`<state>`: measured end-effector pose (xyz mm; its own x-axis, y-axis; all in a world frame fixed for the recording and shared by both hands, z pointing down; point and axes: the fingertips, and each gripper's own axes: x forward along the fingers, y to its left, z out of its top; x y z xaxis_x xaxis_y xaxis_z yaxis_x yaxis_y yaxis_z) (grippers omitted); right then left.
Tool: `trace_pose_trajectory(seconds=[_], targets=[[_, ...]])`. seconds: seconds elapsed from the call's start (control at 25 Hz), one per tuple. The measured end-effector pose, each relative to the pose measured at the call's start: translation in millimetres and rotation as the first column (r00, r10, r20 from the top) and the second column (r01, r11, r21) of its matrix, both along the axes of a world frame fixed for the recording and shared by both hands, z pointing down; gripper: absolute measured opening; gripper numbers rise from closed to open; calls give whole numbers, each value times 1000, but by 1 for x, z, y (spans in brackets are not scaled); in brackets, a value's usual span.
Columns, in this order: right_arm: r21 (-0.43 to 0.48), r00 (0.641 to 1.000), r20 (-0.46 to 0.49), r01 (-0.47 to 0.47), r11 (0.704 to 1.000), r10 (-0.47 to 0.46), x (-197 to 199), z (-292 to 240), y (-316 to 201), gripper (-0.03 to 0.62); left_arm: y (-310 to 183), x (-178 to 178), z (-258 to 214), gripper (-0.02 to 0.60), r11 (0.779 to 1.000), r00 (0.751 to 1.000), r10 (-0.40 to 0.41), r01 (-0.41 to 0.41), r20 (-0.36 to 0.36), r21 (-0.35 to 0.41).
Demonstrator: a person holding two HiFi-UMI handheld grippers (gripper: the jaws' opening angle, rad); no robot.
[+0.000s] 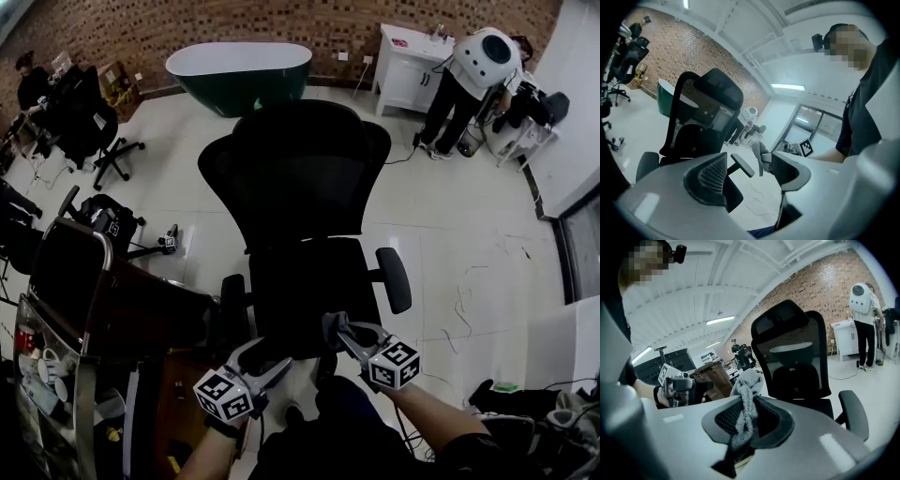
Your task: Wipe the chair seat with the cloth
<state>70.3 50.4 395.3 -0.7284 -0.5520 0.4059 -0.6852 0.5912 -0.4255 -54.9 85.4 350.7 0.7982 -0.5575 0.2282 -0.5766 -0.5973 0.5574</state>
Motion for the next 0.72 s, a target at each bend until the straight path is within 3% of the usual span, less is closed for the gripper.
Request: trace_pose_trajectory(seconds=[0.44, 0.72], targets=[[152, 982, 67, -185, 971, 177, -17, -90, 166, 52, 163, -36, -48, 321, 989, 993, 118, -117, -12, 89], [179, 969, 62, -247, 952, 239, 0, -120, 239, 52, 222, -40, -63, 321, 984, 988, 151, -147, -34, 99]])
